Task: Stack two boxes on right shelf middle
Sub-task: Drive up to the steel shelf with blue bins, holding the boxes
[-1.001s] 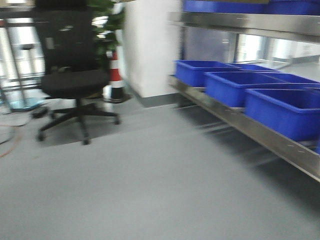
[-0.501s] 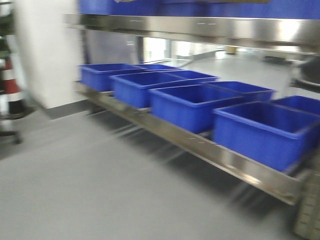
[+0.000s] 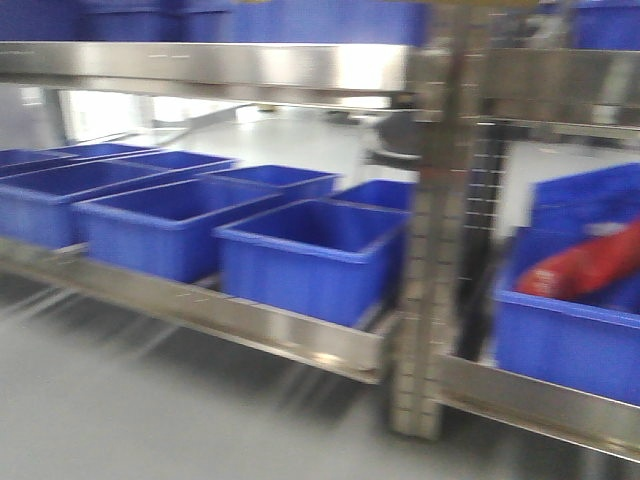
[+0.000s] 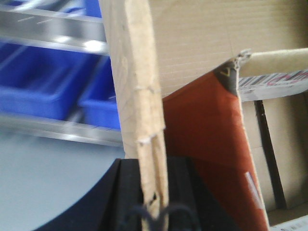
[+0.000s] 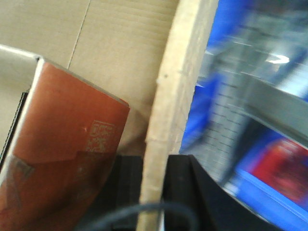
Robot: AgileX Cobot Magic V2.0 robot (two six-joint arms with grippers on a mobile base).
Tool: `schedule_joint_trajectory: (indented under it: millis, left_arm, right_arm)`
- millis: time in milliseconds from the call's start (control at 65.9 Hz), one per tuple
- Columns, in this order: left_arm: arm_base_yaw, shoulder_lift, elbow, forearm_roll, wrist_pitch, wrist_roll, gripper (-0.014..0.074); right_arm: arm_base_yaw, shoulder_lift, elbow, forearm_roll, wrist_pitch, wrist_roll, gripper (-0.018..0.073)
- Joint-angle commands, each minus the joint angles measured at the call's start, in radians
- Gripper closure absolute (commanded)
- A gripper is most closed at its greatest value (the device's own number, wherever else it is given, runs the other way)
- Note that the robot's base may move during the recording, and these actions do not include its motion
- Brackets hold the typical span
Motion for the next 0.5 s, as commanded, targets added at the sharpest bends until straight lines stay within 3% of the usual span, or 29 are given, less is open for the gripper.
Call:
schedule_joint_trajectory:
  millis: [0, 486]
  left_arm:
    - [0.004, -0.011, -0.010, 0.010, -0.057, 0.002, 0.0708]
    - [0.004, -0.011, -0.010, 0.010, -0.057, 0.002, 0.0708]
  right_arm:
    - [-0.005, -0.014, -0.011, -0.012, -0.042, -0.015, 0.0712]
    - [-0.005, -0.014, -0.011, -0.012, -0.042, -0.015, 0.0712]
